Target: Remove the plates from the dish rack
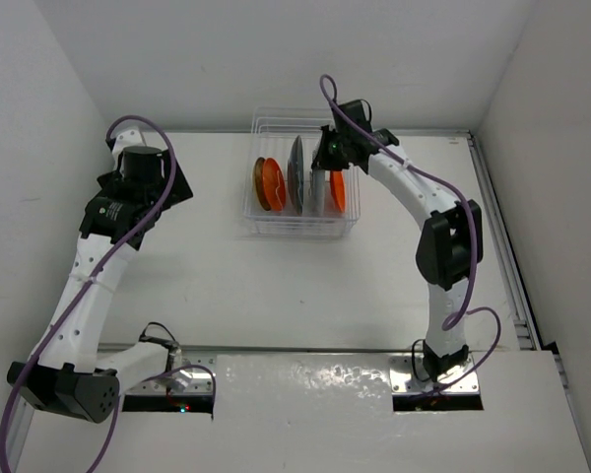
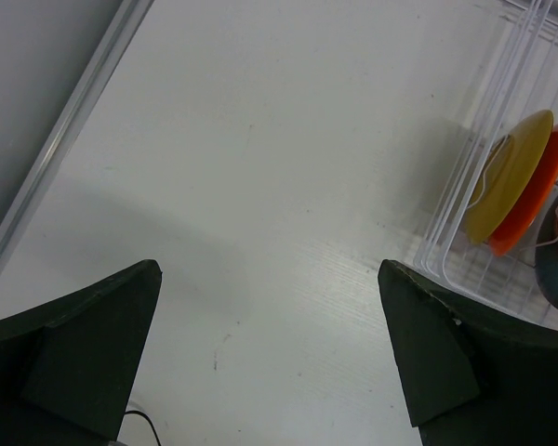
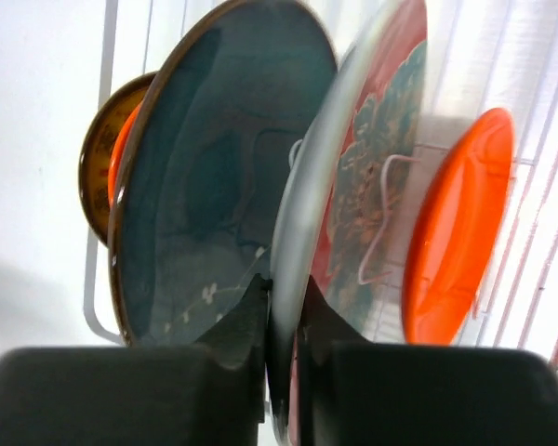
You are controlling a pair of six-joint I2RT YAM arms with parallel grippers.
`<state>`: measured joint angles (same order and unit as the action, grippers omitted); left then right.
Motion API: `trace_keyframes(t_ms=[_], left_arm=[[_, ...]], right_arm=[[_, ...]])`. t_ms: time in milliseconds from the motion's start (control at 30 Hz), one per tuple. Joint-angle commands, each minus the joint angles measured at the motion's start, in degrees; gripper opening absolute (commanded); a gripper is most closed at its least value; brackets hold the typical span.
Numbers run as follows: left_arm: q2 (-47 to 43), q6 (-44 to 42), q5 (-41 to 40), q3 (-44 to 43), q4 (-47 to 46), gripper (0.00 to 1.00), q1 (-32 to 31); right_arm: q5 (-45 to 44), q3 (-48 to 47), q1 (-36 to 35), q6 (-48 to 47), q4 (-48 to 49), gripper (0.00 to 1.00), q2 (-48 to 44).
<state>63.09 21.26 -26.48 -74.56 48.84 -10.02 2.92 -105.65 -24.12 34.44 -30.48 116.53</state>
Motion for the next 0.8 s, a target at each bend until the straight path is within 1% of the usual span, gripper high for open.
trace_keyframes(t_ms=[0, 233, 367, 500, 533, 567, 600, 633, 700, 733, 767], left_arm=[[-1.30, -0.78, -0.51, -0.49, -0.85, 1.00, -0.09], [-0.25, 0.01, 1.78, -1.90, -1.99, 1.00, 0.00], [0.02, 0.28, 3.18, -1.81, -2.70, 1.00, -0.09], [0.28, 0.54, 3.72, -1.46, -3.22, 1.00, -0.09], [0.19, 0.45, 3.72, -1.37, -3.22, 1.00, -0.09], [0.19, 0.45, 3.80, -1.37, -3.22, 1.00, -0.09], [0.28, 0.45, 3.89, -1.37, -3.31, 1.00, -0.09], [0.28, 0.19, 4.15, -1.37, -3.31, 1.00, -0.09], [0.37, -0.16, 4.24, -1.55, -3.22, 1.00, -0.09], [0.45, -0.68, 4.16, -1.64, -3.05, 1.00, -0.09], [0.80, -0.95, 4.16, -1.81, -2.96, 1.00, -0.09]], right_arm=[[3.23, -2.28, 0.04, 2.21, 4.37, 0.01, -1.74], [6.31, -4.30, 0.39, 2.83, 5.43, 0.00, -12.80], [6.05, -10.00, 1.70, 2.04, 2.37, 0.00, -16.58], [4.30, -11.07, 4.51, 1.25, -0.36, 0.00, -20.11], [3.77, -11.51, 6.09, -0.06, -3.24, 0.00, -20.38], [2.54, -11.86, 6.88, -1.20, -5.10, 0.00, -20.38], [-0.86, -12.21, 7.94, -2.69, -7.12, 0.00, -20.20], [-2.64, -12.56, 8.38, -6.01, -10.70, 0.00, -20.03], [-7.29, -12.65, 8.82, -9.46, -13.71, 0.00, -19.15], [-12.36, -13.00, 9.00, -12.52, -16.34, 0.00, -18.63], [-14.85, -13.27, 8.91, -14.03, -17.24, 0.00, -18.10]])
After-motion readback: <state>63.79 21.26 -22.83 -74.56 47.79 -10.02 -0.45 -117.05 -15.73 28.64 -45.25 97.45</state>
